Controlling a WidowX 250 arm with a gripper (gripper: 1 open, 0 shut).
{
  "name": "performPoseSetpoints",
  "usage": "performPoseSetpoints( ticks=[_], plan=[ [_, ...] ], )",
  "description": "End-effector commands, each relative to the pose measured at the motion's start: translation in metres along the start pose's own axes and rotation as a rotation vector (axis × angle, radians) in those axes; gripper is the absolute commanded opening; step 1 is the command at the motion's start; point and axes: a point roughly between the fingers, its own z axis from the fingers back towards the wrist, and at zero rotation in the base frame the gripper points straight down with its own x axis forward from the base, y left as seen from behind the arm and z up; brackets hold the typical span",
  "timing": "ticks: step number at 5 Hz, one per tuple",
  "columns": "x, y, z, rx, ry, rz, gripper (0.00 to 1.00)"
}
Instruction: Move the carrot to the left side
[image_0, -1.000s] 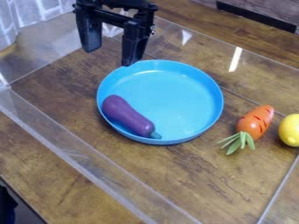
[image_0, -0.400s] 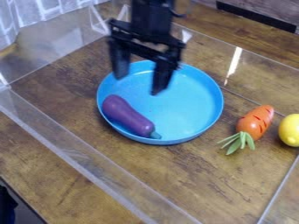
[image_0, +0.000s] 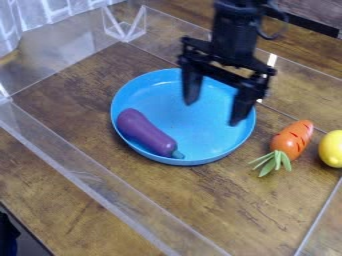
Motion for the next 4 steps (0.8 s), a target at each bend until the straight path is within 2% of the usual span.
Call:
performPoseSetpoints(
  ticks=[1,4],
  plan=[
    [0.017,-0.015,0.019,-0.006,-0.083,-0.019,1.0],
    [0.023,-0.024,0.006,-0.016,-0.062,-0.036,1.0]
  ],
)
